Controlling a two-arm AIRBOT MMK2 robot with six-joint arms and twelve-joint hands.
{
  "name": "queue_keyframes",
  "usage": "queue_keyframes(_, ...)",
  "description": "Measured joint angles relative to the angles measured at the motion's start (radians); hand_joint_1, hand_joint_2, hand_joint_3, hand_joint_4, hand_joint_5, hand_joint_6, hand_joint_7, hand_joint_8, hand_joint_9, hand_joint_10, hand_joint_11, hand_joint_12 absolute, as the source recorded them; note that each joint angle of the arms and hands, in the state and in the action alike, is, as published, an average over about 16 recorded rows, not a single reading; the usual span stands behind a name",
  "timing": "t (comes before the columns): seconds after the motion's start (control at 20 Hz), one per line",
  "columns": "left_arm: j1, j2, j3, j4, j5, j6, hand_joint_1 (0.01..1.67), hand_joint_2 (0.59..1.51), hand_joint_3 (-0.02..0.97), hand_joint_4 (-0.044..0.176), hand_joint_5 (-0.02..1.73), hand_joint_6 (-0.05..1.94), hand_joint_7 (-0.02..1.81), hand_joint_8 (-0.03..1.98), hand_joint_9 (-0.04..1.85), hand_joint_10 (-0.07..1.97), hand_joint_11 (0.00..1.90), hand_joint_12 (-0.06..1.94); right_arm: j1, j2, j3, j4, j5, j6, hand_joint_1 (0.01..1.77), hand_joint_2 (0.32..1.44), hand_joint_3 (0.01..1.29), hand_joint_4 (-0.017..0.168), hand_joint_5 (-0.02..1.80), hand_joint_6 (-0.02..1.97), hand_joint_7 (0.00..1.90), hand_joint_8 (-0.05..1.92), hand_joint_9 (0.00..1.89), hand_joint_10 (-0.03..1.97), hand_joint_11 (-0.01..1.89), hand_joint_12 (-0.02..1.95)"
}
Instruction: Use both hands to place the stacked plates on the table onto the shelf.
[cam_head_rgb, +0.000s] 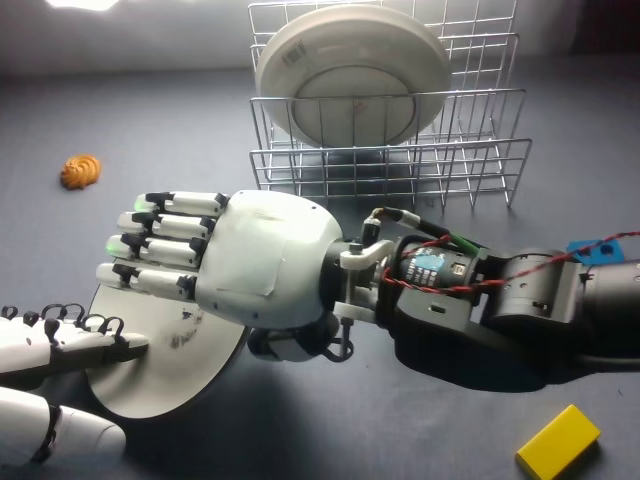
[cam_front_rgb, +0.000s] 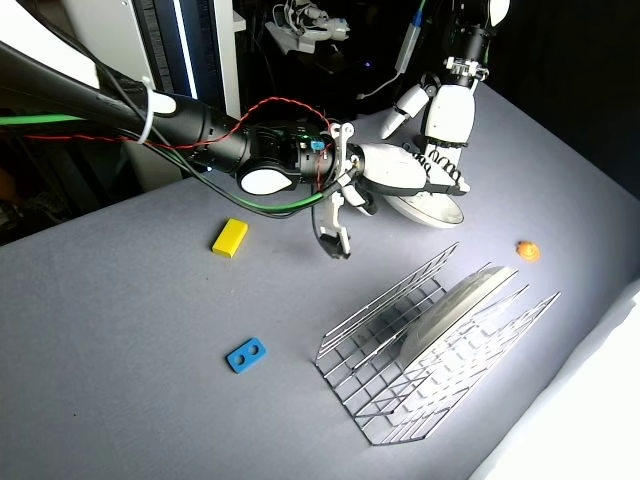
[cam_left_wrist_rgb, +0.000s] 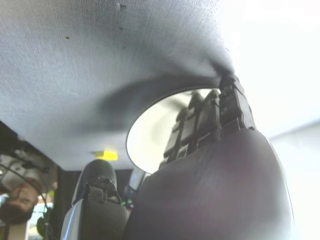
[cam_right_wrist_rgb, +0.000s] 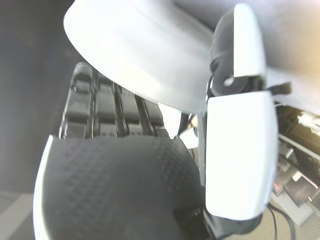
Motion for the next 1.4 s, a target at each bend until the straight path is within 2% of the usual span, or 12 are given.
queue_keyframes(0.2,0.002,-0.002,0.004,-0.001,-0.006,0.000,0.01,1.162,0.021,0.002,-0.01,-0.02,0.00,-0.01,-0.04,-0.07,0.02,-0.03,0.000,-0.022,0.018,0.004,0.008,-0.004,1.10,0.95,0.01,0.004,0.07,0.03,0.04,0.01,0.03,0.02,0.02,0.29)
queue_keyframes(0.4,0.003,-0.003,0.007,-0.002,-0.010,0.000,0.01,1.163,0.021,0.003,-0.01,-0.02,0.00,-0.01,-0.04,-0.07,0.02,-0.03,0.000,-0.035,0.033,0.008,0.015,-0.009,1.10,0.98,0.01,0.004,0.17,0.03,0.13,0.01,0.11,0.03,0.02,0.55)
queue_keyframes(0.7,0.007,-0.004,0.012,-0.005,-0.017,-0.001,0.01,1.168,0.021,0.002,-0.01,-0.02,0.00,-0.01,-0.04,-0.07,0.02,-0.03,0.002,-0.037,0.034,0.004,0.024,-0.017,1.11,1.00,0.01,0.001,0.45,0.12,0.45,0.09,0.44,0.09,0.19,0.89)
queue_keyframes(0.9,0.008,-0.004,0.015,-0.006,-0.024,0.001,0.01,1.166,0.020,-0.001,-0.01,-0.02,0.00,-0.01,-0.03,-0.07,0.02,-0.03,0.003,-0.033,0.028,-0.007,0.028,-0.022,1.12,1.00,0.01,0.000,0.63,0.41,0.68,0.28,0.71,0.18,0.38,1.08)
queue_keyframes(1.1,-0.005,-0.006,0.026,0.002,-0.027,0.010,0.01,1.167,0.020,-0.003,-0.01,-0.02,0.00,-0.01,-0.03,-0.07,0.02,-0.02,0.005,-0.026,0.018,-0.020,0.031,-0.025,1.12,0.99,0.01,0.000,0.76,0.74,0.86,0.53,0.93,0.30,0.57,1.15)
queue_keyframes(1.4,-0.066,-0.006,0.059,0.023,-0.008,0.026,0.01,1.165,0.020,-0.004,0.00,-0.01,0.01,-0.01,-0.02,-0.07,0.02,0.00,0.006,-0.007,-0.007,-0.032,0.036,-0.027,1.15,1.00,0.01,0.000,0.79,1.20,0.96,0.91,1.09,0.45,0.78,1.16)
